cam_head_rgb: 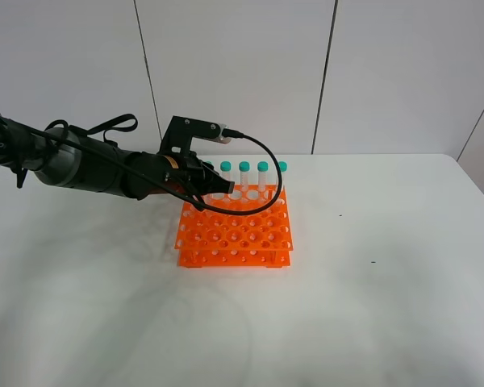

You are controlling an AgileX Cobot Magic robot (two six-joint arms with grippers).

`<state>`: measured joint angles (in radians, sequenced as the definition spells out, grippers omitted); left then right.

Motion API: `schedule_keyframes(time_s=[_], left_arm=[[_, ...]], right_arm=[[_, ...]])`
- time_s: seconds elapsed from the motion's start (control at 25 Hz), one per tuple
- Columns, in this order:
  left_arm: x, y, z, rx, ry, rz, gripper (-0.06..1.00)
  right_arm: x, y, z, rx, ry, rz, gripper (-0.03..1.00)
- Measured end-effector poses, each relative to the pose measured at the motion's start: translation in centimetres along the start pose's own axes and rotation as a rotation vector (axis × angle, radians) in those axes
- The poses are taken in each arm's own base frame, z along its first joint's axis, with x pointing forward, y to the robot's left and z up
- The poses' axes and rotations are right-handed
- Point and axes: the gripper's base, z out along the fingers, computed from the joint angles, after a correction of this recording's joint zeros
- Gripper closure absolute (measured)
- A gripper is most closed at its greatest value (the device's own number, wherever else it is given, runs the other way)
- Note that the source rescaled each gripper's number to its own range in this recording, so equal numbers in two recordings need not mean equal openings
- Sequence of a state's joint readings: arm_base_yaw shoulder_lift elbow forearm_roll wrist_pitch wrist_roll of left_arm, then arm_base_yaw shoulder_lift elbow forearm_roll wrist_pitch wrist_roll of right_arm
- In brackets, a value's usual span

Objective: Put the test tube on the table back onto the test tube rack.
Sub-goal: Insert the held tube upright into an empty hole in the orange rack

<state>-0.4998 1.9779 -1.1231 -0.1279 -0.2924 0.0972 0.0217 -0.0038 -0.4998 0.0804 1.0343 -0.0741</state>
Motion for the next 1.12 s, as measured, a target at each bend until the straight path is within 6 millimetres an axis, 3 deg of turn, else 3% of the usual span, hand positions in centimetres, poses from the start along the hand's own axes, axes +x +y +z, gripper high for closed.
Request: schedule_keyframes(time_s=[0.6,1.12], left_arm=[[0.1,1.1,0.3,-0.03,-0.013,-0.123,0.94],[0.0,1.1,0.3,-0.023,-0.014,-0.089,0.94]], right_arm=[[0.0,0.0,0.0,0.0,0.0,0.0,-0.03],[0.0,0.0,0.0,0.0,0.0,0.0,-0.03]])
